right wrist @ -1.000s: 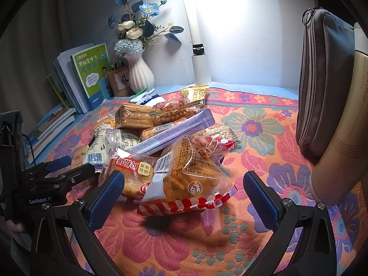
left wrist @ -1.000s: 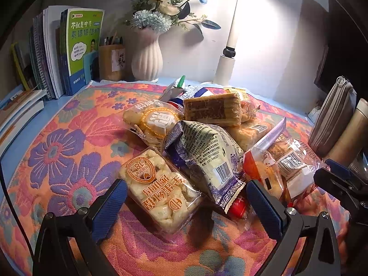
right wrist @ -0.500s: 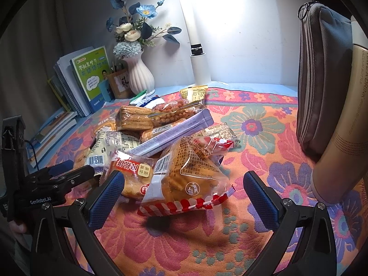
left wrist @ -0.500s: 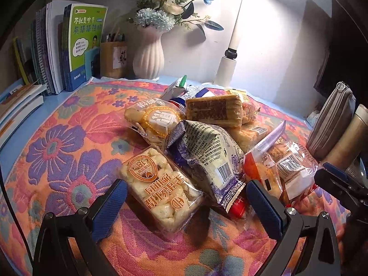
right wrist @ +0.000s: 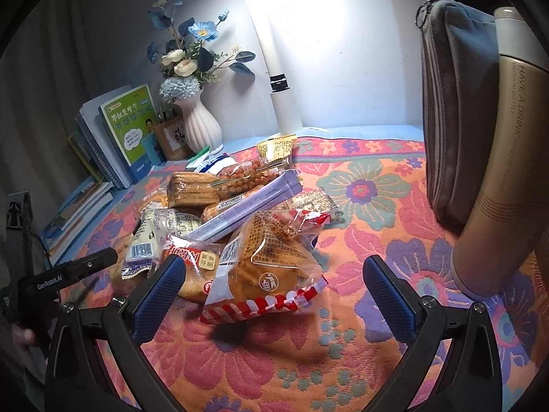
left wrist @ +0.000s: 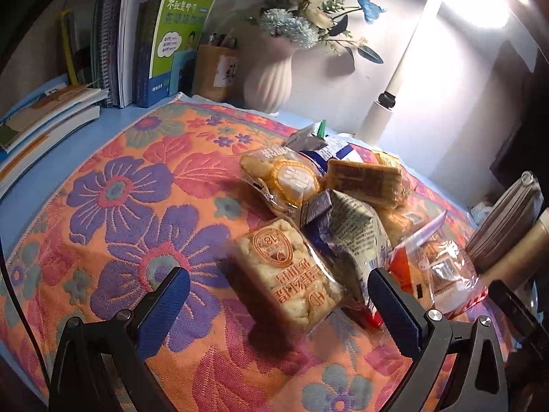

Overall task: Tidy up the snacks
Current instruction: 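Grasp the white bread bag with left tool while right tool grasps red-striped bun bag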

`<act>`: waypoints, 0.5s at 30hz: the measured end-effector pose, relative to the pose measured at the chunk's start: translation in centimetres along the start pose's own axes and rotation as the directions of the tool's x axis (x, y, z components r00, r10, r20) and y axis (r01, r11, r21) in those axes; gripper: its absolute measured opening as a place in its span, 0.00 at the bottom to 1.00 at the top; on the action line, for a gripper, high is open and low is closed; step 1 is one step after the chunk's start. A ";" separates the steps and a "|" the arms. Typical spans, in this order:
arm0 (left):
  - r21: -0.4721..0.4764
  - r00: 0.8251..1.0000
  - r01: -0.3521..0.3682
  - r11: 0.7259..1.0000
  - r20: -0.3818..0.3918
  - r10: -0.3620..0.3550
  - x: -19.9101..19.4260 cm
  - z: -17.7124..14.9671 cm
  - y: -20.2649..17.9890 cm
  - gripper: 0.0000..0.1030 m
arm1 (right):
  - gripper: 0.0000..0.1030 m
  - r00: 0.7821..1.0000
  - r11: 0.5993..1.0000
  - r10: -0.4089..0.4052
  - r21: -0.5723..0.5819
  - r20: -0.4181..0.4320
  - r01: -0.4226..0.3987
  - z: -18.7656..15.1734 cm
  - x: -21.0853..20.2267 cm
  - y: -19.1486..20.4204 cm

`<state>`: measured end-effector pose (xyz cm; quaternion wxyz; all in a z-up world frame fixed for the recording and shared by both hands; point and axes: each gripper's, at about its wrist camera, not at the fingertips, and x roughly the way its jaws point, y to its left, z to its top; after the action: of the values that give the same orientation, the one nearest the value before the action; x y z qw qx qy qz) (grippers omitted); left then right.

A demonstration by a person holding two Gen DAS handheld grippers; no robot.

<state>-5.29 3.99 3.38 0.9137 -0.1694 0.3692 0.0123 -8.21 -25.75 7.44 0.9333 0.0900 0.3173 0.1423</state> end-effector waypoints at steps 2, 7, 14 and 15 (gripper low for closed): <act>-0.007 1.000 -0.011 1.000 -0.008 0.011 0.3 0.3 -0.2 1.00 | 1.00 1.000 1.000 -0.002 0.021 0.012 0.002 -0.3 -0.9 -0.8; -0.019 0.998 -0.045 0.999 -0.037 0.045 2.1 0.7 -0.8 1.00 | 1.00 1.000 1.000 -0.015 0.021 -0.023 0.016 -0.2 -1.2 -1.4; -0.042 0.999 -0.048 0.998 -0.017 0.047 2.3 1.1 -0.6 0.99 | 0.96 0.988 0.995 0.069 0.082 -0.141 -0.057 0.9 1.8 -1.6; -0.055 0.999 -0.042 0.998 -0.011 0.042 2.1 1.1 -0.2 0.98 | 0.96 0.984 0.993 0.084 0.100 -0.155 -0.069 0.9 2.3 -1.6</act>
<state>-3.00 3.92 2.71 0.9064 -0.1867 0.3768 0.0408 -5.56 -26.58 6.42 0.8935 0.1344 0.3934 0.1699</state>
